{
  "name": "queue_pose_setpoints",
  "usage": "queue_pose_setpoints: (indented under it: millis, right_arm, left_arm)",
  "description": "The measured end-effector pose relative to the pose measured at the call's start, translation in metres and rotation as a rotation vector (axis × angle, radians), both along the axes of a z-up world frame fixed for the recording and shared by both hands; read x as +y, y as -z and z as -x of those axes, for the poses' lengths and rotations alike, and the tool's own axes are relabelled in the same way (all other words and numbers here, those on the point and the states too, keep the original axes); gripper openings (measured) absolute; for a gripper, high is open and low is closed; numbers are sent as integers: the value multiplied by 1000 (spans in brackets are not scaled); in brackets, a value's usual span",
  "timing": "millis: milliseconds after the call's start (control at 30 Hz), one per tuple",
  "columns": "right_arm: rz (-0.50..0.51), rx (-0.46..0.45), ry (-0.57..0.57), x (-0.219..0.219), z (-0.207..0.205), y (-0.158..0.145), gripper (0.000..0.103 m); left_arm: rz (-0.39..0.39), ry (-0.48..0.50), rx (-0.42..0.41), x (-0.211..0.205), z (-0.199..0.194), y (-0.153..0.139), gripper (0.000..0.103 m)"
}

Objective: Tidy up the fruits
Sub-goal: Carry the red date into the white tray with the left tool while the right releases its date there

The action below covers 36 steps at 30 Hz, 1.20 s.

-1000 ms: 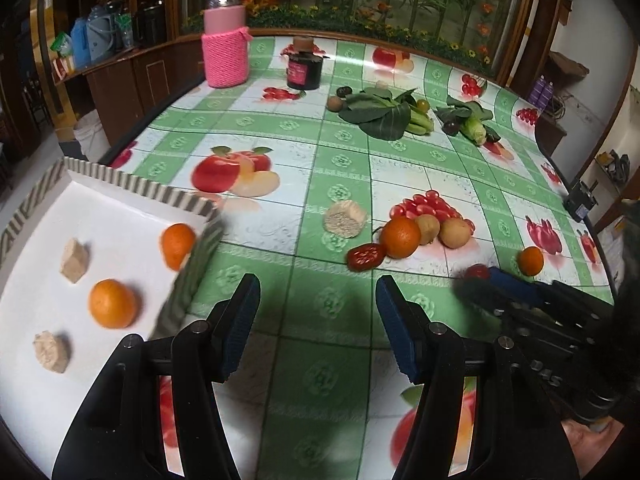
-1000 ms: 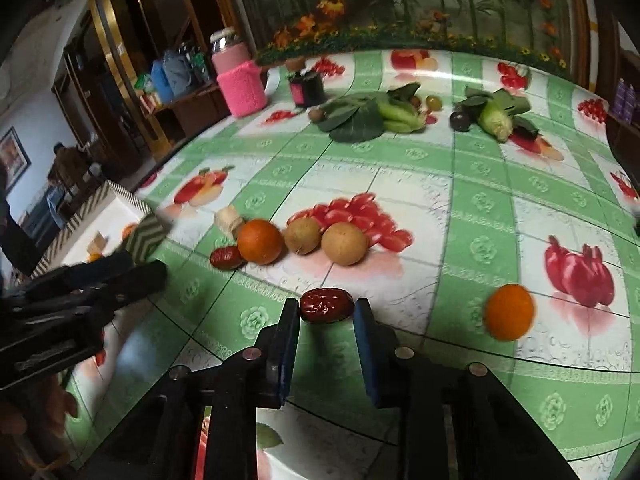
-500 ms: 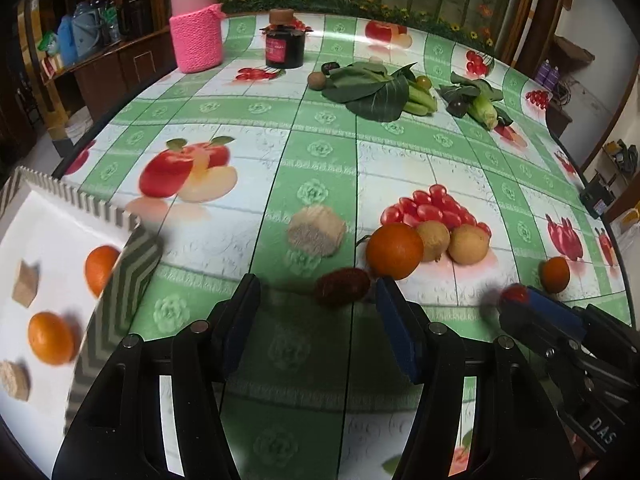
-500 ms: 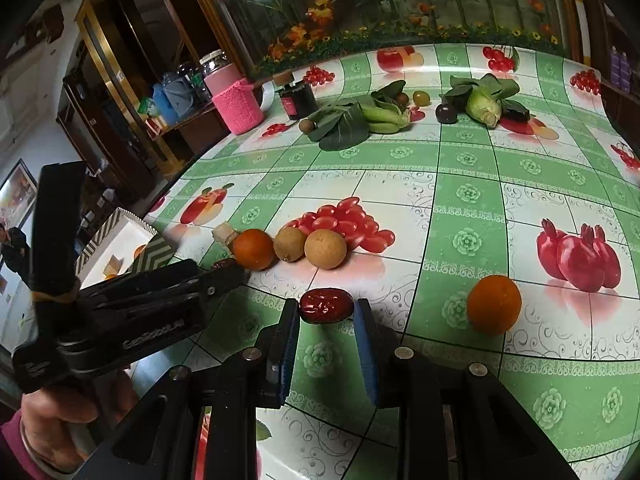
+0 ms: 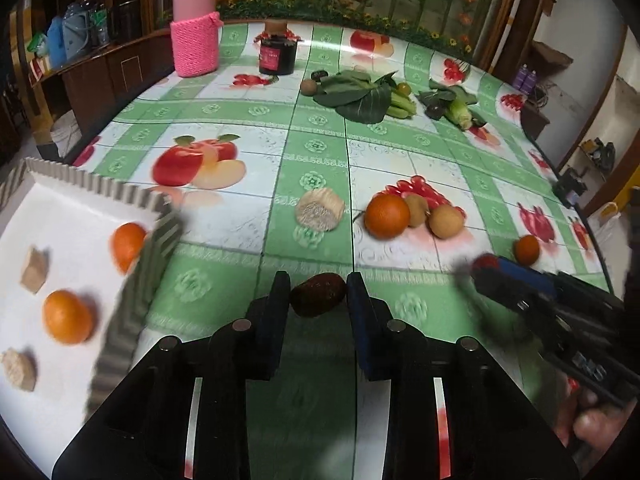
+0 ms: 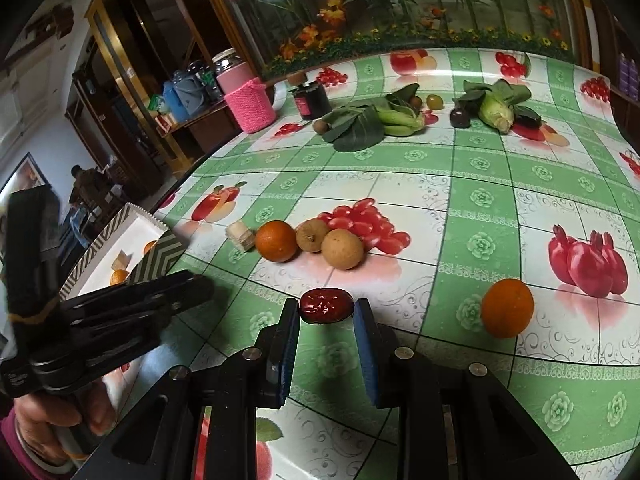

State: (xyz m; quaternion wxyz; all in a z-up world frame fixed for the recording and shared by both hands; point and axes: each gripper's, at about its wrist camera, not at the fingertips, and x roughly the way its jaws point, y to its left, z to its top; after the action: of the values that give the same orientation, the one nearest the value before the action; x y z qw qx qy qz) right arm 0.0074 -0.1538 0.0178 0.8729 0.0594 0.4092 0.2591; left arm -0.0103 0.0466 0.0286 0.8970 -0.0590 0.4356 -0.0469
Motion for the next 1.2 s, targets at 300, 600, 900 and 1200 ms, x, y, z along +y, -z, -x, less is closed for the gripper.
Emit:
queue_pose_setpoints:
  millis: [300,600,900,1200]
  right_arm:
    - [2,-14,-65,25,16,-9,27]
    - [-22,-63,-199,81,50,-42,27]
    - [-69,-54,-384,158,68,-56,27]
    - [18,-34,-533,239,78,-43,27]
  left_arm:
    - [-1,-26,-56,37,55,-45,28]
    - [-39,-178,-108,124,101,-77,28]
    - [-58,-315,-69,190,126,-62,28]
    - [-57,-349,-29,214,123,-44,28]
